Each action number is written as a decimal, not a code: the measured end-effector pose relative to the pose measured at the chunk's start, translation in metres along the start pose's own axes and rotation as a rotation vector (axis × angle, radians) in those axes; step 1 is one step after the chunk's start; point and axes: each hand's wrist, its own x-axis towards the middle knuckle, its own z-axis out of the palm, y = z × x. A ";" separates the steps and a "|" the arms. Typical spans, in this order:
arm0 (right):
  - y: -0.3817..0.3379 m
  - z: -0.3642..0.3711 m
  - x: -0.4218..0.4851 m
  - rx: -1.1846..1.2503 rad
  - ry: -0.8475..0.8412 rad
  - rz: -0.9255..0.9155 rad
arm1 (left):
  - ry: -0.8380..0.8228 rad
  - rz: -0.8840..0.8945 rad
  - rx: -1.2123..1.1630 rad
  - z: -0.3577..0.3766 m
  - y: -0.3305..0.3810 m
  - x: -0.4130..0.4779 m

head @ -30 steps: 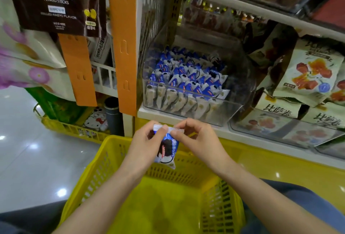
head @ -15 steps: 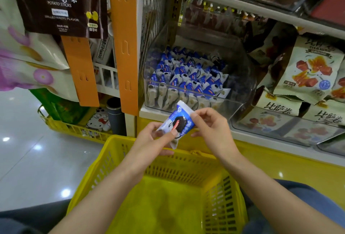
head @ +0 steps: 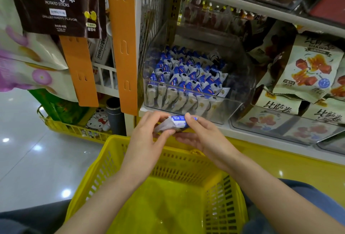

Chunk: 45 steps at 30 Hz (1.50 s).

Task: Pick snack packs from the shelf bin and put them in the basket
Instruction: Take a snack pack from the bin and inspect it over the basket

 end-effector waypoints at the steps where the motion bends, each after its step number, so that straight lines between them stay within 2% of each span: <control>1: 0.000 -0.001 0.000 0.018 0.015 -0.014 | -0.010 -0.006 -0.045 0.000 0.002 -0.001; 4: -0.001 -0.003 0.001 -0.031 0.056 -0.094 | -0.043 -0.162 -0.285 0.001 0.004 0.000; 8: 0.001 -0.002 0.001 -0.087 0.021 -0.157 | -0.056 -0.297 -0.294 0.003 -0.001 0.002; 13: 0.006 -0.004 0.001 -0.095 -0.092 -0.086 | -0.060 -0.255 -0.168 0.005 -0.007 -0.001; 15: 0.008 -0.003 0.000 -0.111 -0.137 -0.045 | -0.034 -0.202 -0.049 0.005 -0.009 -0.003; 18: 0.013 -0.002 -0.001 -0.117 -0.119 -0.036 | -0.055 -0.096 0.212 0.004 -0.010 -0.008; 20: 0.014 0.000 -0.001 -0.147 -0.084 -0.071 | -0.078 -0.062 0.297 0.002 -0.012 -0.010; 29: 0.022 0.007 0.000 -0.382 -0.006 -0.232 | -0.097 -0.089 0.322 0.000 -0.011 -0.008; 34: 0.025 0.008 0.000 -0.493 -0.012 -0.265 | -0.086 -0.014 0.400 -0.004 -0.011 -0.008; 37: 0.026 0.007 0.000 -0.502 -0.007 -0.263 | -0.070 -0.027 0.394 -0.002 -0.013 -0.008; 45: 0.023 0.002 0.003 -0.380 0.024 -0.279 | -0.123 -0.153 0.153 0.006 -0.014 -0.010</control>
